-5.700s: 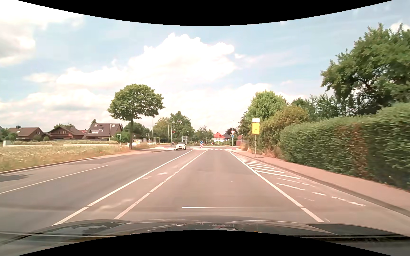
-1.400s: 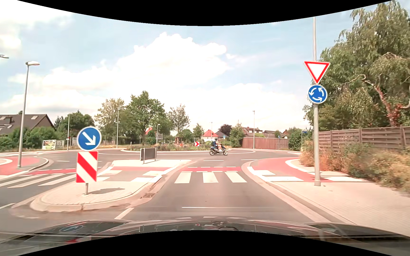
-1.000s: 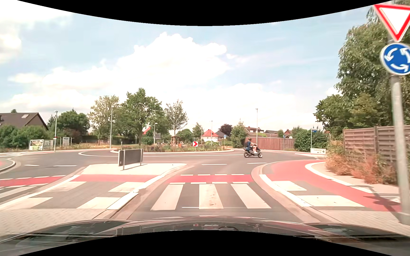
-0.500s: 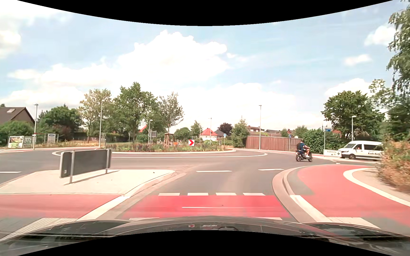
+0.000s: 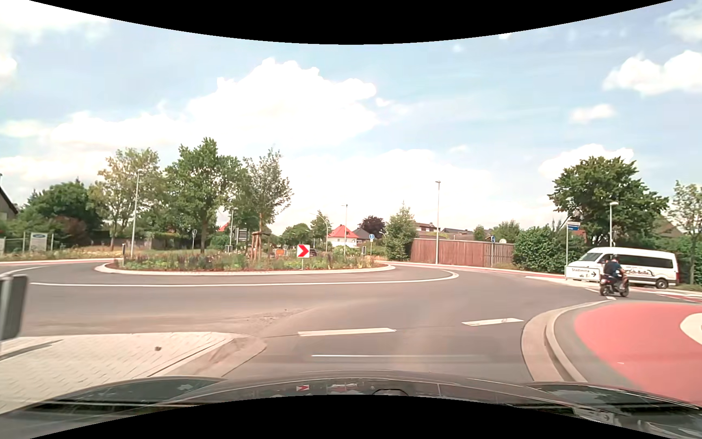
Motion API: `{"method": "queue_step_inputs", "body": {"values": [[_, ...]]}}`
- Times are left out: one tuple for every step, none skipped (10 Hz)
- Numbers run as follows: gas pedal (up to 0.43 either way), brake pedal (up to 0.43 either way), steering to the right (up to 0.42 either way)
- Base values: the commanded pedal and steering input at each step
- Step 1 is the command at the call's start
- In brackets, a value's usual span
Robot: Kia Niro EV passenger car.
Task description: Follow the waypoints while adhering to traffic rules and regulations
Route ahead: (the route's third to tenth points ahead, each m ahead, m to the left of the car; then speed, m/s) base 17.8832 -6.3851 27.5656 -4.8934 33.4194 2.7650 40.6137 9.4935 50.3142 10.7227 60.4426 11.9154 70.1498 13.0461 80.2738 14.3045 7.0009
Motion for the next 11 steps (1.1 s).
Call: {"method": "queue_step_inputs", "body": {"values": [[0.11,0.0,0.109],[0.11,0.0,0.128],[0.11,0.0,0.156],[0.11,0.0,0.181],[0.11,0.0,0.208],[0.11,0.0,0.227],[0.11,0.0,0.238],[0.11,0.0,0.245],[0.11,0.0,0.246],[0.11,0.0,0.245],[0.11,0.0,0.244]]}}
